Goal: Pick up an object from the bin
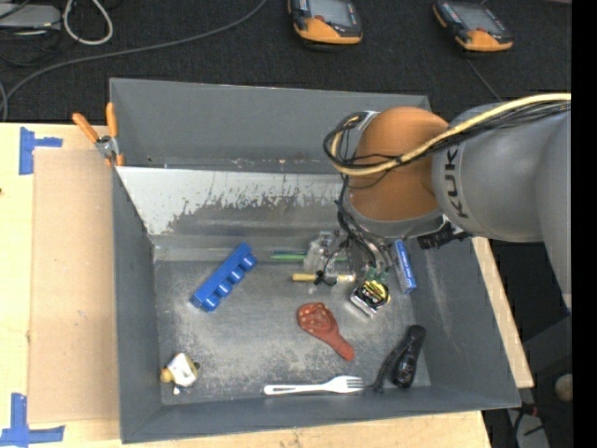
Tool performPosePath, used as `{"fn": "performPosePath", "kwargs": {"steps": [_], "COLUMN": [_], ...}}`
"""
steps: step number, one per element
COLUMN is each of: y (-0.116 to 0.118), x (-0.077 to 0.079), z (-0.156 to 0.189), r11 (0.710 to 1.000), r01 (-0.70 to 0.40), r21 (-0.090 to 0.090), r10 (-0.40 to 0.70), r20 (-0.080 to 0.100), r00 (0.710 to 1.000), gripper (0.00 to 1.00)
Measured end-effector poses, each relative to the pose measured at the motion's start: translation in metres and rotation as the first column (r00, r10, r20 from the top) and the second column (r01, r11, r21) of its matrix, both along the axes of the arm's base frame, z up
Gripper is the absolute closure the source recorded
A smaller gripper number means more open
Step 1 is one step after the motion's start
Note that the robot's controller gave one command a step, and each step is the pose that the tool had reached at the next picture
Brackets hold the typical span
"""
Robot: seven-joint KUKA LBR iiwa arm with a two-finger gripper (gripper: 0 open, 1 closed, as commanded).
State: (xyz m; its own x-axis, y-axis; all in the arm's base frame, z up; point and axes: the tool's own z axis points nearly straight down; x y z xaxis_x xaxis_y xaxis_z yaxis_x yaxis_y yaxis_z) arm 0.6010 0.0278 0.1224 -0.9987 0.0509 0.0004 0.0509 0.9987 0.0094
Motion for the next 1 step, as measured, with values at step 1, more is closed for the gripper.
{"fn": "performPosePath", "kwargs": {"steps": [1], "y": [0.0], "x": [-0.0002], "z": [0.0219], "r11": [1.0], "r01": [0.002], "r21": [0.0], "r10": [-0.002], "r20": [-0.001], "r00": [1.0], "gripper": [1.0]}}
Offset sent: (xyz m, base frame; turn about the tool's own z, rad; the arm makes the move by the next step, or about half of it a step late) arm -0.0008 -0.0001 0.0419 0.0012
